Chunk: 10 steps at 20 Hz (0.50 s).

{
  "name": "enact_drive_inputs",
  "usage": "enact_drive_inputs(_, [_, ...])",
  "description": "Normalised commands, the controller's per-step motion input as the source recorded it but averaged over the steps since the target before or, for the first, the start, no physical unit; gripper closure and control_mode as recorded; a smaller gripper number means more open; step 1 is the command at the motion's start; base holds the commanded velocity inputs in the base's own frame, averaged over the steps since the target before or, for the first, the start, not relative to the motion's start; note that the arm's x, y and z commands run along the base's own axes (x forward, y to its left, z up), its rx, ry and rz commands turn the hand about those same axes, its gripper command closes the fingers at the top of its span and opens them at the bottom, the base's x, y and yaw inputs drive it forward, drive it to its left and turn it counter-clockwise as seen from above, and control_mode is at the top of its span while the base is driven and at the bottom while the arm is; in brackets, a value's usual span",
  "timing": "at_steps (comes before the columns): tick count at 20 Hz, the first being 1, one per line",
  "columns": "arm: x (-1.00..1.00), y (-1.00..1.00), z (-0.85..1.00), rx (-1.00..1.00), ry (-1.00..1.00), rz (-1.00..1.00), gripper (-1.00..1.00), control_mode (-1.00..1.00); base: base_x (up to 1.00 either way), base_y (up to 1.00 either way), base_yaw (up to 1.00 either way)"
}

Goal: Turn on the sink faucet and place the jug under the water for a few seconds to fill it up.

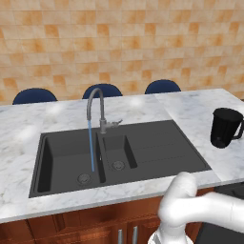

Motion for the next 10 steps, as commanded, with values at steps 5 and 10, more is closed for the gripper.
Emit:
enact_drive_inputs(5, [0.12,-0.16,-0.07,0.00,0.00,0.16,-1.00,-1.00,0.00,0.00,0.00])
enact_drive_inputs(10, [0.12,-0.07,-0.13,0.00,0.00,0.14,-1.00,-1.00,0.00,0.00,0.00])
